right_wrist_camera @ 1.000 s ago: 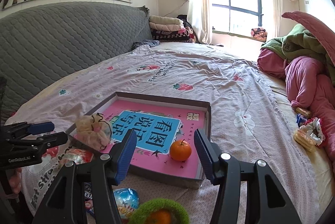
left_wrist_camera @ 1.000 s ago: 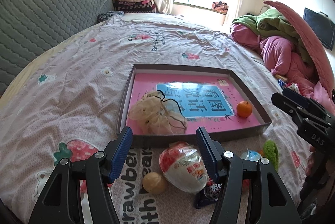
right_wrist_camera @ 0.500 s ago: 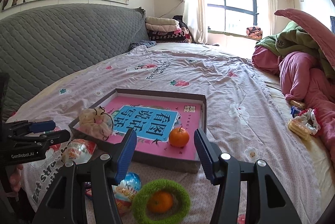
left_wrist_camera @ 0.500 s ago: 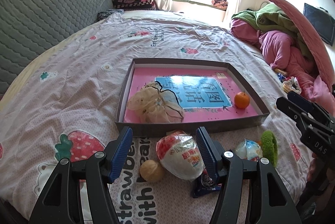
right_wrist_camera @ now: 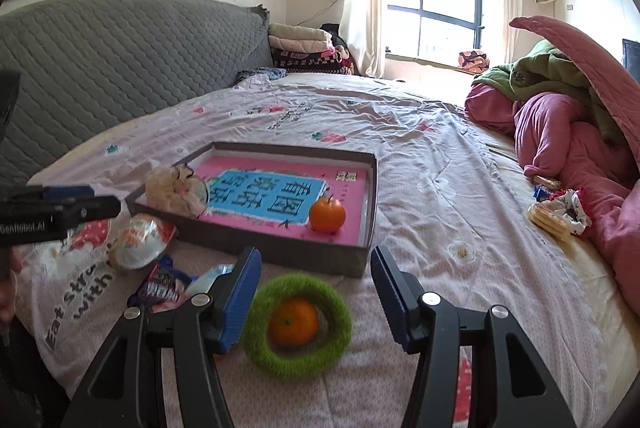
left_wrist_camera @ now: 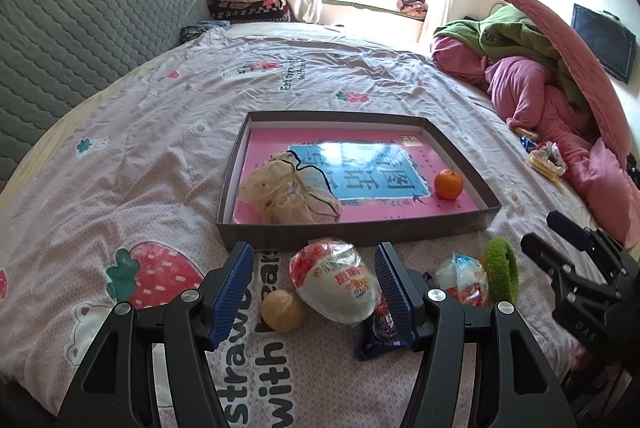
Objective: Organize objects
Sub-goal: 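Move the right tool to the green fuzzy ring while the left tool grasps the wrapped round snack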
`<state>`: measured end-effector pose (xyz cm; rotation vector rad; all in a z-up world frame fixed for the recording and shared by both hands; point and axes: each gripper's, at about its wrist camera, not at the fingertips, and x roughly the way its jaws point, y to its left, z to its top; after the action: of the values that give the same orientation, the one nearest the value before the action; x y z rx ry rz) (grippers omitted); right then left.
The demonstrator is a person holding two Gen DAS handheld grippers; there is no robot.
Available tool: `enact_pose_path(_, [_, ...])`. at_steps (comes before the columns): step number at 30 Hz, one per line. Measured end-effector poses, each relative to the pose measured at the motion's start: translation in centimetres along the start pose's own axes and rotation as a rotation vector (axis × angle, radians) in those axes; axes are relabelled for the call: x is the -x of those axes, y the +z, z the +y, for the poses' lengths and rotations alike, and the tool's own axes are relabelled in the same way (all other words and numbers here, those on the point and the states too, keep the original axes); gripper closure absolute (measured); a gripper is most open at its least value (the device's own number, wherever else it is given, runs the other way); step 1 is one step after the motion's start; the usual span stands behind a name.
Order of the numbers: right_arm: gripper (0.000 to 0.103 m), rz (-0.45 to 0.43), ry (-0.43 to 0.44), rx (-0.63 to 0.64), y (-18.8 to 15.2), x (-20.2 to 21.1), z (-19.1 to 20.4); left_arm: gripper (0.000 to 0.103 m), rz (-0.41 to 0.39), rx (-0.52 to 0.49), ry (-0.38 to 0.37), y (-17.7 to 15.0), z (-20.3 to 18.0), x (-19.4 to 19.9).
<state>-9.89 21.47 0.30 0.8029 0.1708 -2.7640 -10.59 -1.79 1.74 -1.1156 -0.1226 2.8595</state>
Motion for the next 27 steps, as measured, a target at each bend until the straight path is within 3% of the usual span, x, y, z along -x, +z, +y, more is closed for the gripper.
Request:
enact_pose_path(15, [0.046,0.071,0.028,0.018,-3.6,1.6,1.4,0.038,0.018,-0.021,-0.023,-1.9,-0.3,1.2])
enact_pose_path(27, [0.046,0.094,0.013,0.056,-4.2,0.7,2.2,0.038,0.034,-0.006,-0.022,-2.4,0.3,1.0])
